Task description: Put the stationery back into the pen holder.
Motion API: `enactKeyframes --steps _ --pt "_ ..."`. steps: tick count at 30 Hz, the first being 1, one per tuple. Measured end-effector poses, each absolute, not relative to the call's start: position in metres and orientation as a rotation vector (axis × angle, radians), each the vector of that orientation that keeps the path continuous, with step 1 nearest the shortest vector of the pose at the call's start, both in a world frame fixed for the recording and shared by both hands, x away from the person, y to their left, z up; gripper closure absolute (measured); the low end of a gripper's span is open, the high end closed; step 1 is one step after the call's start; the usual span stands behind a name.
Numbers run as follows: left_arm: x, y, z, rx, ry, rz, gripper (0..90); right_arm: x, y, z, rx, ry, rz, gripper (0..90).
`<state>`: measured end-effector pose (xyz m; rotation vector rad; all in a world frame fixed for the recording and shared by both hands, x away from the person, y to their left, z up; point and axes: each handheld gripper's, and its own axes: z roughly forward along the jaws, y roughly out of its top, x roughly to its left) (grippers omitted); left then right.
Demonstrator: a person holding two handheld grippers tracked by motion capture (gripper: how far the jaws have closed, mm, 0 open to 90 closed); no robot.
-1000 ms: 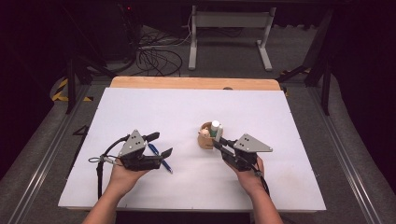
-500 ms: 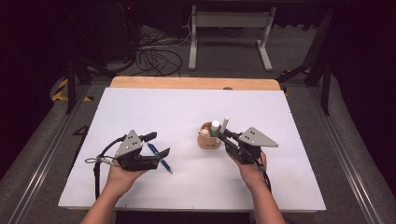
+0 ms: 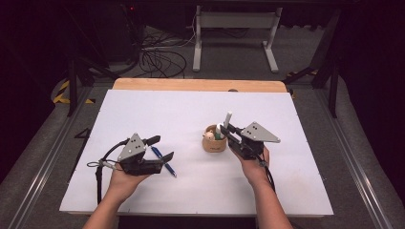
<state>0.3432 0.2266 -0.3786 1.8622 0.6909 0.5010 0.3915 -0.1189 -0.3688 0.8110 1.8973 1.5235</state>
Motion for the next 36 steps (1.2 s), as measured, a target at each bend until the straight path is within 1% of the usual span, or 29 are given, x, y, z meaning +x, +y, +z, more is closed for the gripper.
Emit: enactKeyframes --steps 18,36 --pt "0.344 0.226 -0.38 1.875 0.689 0.508 25.7 0.41 -0.121 -0.381 0.874 1.869 1.468 78.4" --pt "0.345 0.226 -0.381 1.873 0.695 0.506 25.7 0.415 -0.122 -0.386 0.893 1.894 1.489 76.7"
